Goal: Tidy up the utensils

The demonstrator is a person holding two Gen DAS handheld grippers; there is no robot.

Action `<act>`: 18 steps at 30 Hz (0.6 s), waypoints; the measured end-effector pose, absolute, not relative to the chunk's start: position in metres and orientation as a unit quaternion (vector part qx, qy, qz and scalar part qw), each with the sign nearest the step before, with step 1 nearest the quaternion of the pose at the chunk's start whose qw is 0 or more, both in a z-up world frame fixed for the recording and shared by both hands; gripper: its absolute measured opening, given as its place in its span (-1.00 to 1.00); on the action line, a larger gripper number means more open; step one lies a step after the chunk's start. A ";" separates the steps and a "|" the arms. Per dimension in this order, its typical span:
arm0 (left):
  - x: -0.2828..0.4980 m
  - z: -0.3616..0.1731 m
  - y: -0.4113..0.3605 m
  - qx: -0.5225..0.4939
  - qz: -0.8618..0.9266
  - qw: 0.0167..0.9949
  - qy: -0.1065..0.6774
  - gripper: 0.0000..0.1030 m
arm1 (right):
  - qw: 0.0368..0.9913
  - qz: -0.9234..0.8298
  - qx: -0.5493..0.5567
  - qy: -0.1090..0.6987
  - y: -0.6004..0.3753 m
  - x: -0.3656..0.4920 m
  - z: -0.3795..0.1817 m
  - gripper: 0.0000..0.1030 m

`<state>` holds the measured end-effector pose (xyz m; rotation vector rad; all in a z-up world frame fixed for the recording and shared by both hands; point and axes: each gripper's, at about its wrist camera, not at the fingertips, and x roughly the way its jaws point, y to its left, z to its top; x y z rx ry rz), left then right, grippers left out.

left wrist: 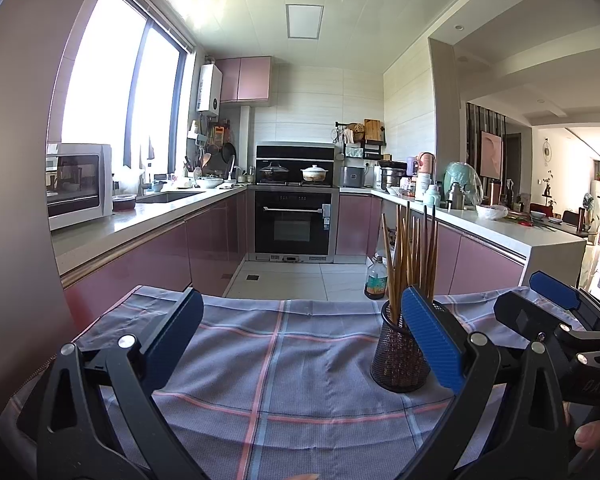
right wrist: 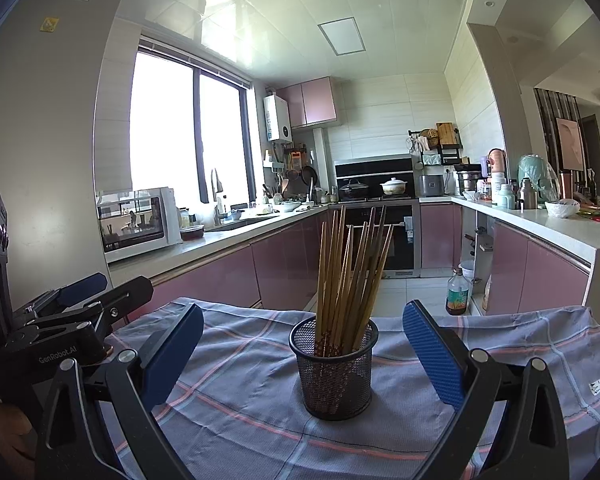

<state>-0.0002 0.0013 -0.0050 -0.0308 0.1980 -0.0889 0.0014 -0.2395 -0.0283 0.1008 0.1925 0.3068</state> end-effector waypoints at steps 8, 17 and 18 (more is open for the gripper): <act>0.000 -0.005 0.001 -0.015 -0.044 0.994 0.099 0.89 | 0.982 0.153 0.051 0.095 -0.240 0.002 -0.028 0.88; 0.001 -0.006 0.001 -0.015 -0.044 0.994 0.101 0.89 | 0.983 0.152 0.050 0.095 -0.240 0.002 -0.028 0.88; 0.001 -0.006 0.001 -0.016 -0.044 0.994 0.101 0.89 | 0.983 0.152 0.050 0.095 -0.240 0.002 -0.028 0.88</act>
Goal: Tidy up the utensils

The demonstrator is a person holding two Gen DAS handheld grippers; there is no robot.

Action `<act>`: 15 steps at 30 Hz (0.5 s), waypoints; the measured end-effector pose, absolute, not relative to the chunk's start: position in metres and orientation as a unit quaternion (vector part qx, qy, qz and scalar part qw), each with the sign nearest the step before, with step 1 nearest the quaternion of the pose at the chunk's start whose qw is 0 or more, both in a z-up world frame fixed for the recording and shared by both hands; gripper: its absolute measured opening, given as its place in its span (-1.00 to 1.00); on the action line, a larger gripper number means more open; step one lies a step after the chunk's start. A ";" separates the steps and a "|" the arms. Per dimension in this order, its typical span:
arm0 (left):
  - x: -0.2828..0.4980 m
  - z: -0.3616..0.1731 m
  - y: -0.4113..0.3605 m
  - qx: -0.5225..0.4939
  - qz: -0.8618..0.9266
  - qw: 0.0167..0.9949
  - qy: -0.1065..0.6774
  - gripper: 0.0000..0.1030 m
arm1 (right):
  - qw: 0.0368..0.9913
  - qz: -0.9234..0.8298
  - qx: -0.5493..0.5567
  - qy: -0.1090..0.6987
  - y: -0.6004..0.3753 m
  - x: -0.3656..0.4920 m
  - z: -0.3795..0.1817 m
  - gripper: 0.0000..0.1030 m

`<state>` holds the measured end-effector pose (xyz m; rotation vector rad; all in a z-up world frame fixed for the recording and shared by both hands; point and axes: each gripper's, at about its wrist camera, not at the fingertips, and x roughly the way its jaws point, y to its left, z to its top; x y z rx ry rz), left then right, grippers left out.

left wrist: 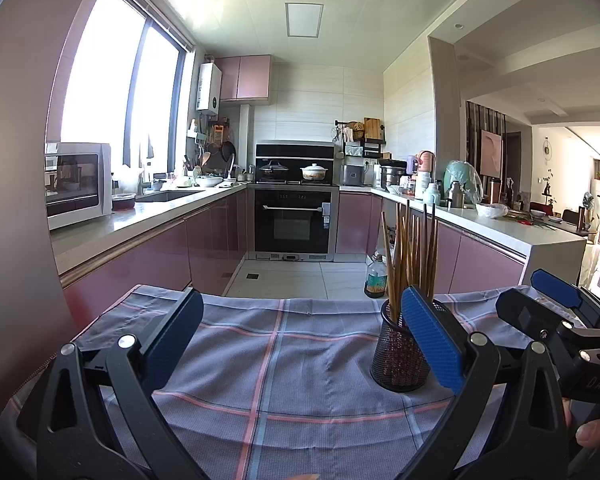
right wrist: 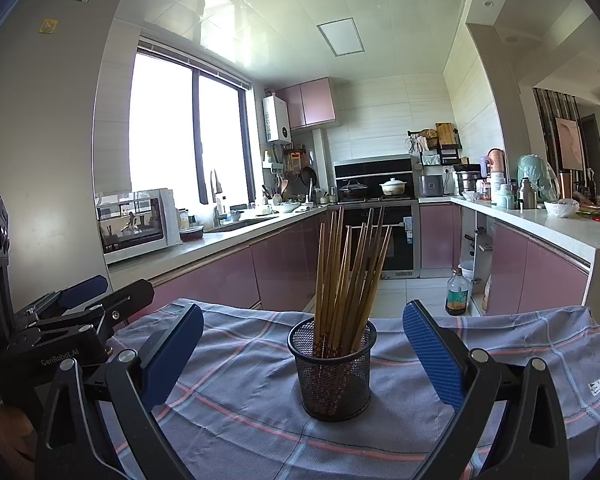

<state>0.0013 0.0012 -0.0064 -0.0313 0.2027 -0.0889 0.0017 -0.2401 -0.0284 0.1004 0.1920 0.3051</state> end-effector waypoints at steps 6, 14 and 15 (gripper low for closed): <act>0.002 -0.006 0.000 -0.015 -0.044 0.994 0.101 0.89 | 0.982 0.152 0.051 0.095 -0.240 0.002 -0.028 0.88; 0.002 -0.007 0.000 -0.015 -0.044 0.994 0.102 0.89 | 0.982 0.153 0.051 0.095 -0.240 0.002 -0.028 0.88; 0.002 -0.007 0.000 -0.015 -0.044 0.994 0.102 0.89 | 0.983 0.152 0.051 0.095 -0.240 0.002 -0.028 0.88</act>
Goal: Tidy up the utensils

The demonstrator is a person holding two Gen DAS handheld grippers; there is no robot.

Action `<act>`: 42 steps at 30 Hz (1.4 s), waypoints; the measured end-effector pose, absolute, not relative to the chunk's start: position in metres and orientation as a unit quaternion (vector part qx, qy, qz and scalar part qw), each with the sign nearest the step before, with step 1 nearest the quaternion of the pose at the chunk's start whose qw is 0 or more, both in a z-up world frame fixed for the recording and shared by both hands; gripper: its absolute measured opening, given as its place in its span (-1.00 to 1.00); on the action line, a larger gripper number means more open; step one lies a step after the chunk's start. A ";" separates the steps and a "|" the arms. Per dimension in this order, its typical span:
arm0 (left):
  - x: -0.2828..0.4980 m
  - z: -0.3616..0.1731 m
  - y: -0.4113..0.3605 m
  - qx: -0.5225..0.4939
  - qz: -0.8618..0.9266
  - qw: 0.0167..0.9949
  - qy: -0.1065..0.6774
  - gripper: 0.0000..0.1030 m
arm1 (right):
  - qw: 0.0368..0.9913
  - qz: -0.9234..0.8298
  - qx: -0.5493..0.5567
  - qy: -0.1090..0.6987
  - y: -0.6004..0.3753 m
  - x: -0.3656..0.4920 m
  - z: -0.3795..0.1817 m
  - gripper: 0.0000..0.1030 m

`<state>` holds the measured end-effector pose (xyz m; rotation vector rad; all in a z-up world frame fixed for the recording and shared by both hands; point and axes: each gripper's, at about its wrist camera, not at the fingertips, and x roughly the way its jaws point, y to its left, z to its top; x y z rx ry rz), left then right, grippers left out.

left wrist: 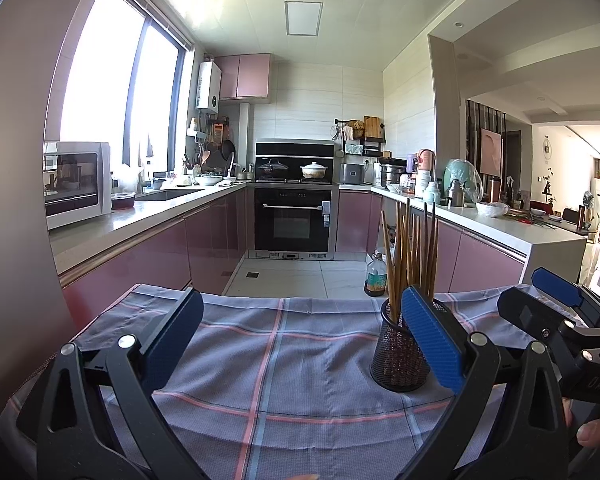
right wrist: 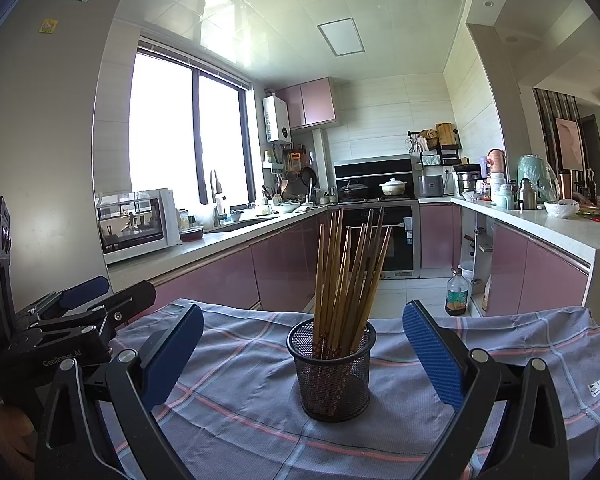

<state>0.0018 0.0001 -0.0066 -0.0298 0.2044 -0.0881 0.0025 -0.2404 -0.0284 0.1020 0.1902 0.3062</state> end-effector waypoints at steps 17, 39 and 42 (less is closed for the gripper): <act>0.002 -0.008 0.000 -0.015 -0.044 0.994 0.103 0.89 | 0.982 0.153 0.052 0.094 -0.243 0.003 -0.027 0.88; 0.003 -0.007 0.000 -0.014 -0.043 0.994 0.103 0.89 | 0.982 0.152 0.054 0.094 -0.245 0.003 -0.029 0.88; 0.004 -0.007 -0.001 -0.013 -0.043 0.994 0.103 0.89 | 0.982 0.152 0.055 0.094 -0.245 0.003 -0.029 0.88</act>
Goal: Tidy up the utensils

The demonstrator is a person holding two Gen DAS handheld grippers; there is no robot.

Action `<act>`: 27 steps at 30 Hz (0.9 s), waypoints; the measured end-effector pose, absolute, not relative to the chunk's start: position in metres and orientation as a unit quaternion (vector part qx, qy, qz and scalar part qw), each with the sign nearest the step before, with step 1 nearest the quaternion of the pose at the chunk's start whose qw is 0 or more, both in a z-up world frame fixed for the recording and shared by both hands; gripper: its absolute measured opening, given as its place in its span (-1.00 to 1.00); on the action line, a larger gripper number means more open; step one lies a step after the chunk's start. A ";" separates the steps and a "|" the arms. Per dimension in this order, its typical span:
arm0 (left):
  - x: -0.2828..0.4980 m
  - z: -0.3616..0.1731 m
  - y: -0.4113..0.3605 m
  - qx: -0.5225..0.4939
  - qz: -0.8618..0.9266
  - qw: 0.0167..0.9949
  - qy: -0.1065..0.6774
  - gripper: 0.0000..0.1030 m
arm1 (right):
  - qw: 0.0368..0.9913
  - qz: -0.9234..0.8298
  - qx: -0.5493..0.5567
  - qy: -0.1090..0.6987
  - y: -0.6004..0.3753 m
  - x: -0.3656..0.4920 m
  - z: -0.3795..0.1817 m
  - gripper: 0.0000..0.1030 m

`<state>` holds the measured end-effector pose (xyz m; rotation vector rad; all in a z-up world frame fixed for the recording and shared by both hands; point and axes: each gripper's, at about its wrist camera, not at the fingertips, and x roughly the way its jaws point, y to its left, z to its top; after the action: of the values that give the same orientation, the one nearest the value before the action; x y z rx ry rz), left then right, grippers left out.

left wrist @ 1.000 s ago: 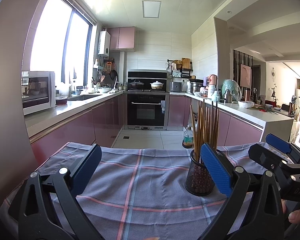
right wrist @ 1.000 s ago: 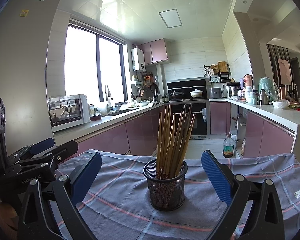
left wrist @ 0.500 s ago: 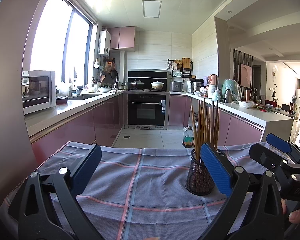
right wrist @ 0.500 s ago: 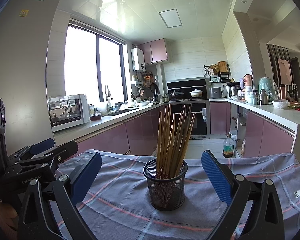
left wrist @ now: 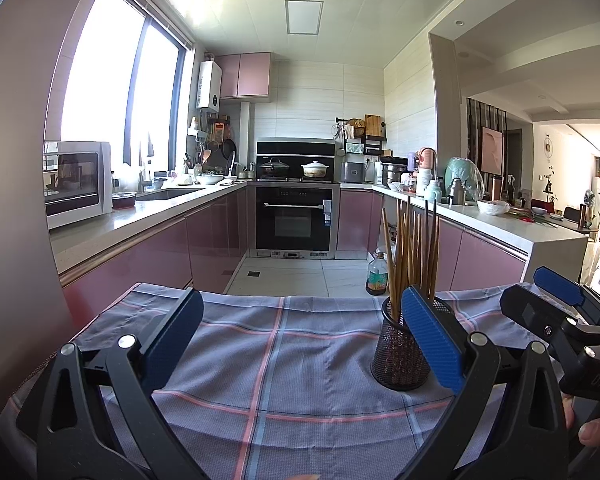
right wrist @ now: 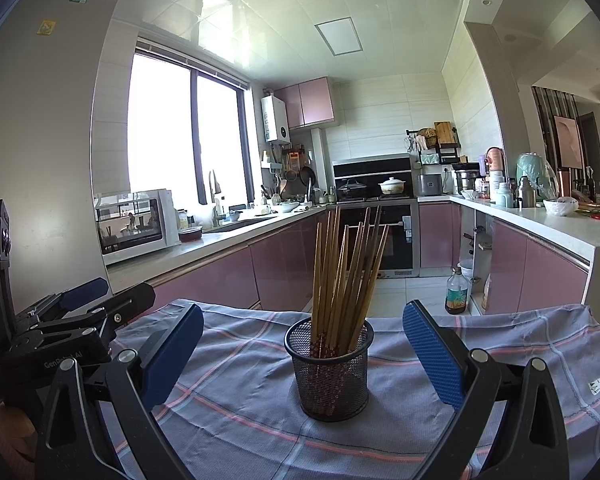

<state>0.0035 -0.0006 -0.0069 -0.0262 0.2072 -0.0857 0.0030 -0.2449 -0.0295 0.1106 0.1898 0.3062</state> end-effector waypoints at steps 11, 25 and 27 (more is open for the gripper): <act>0.004 -0.007 -0.001 -0.014 -0.043 0.993 0.105 0.89 | 0.982 0.152 0.055 0.095 -0.246 0.003 -0.030 0.88; 0.004 -0.008 -0.001 -0.013 -0.042 0.993 0.106 0.90 | 0.982 0.152 0.055 0.095 -0.247 0.004 -0.031 0.88; 0.004 -0.009 0.000 -0.012 -0.041 0.993 0.107 0.89 | 0.982 0.153 0.056 0.095 -0.247 0.004 -0.031 0.88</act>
<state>0.0036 -0.0004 -0.0088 -0.0248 0.2136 -0.0816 0.0038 -0.2467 -0.0310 0.1117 0.1903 0.3069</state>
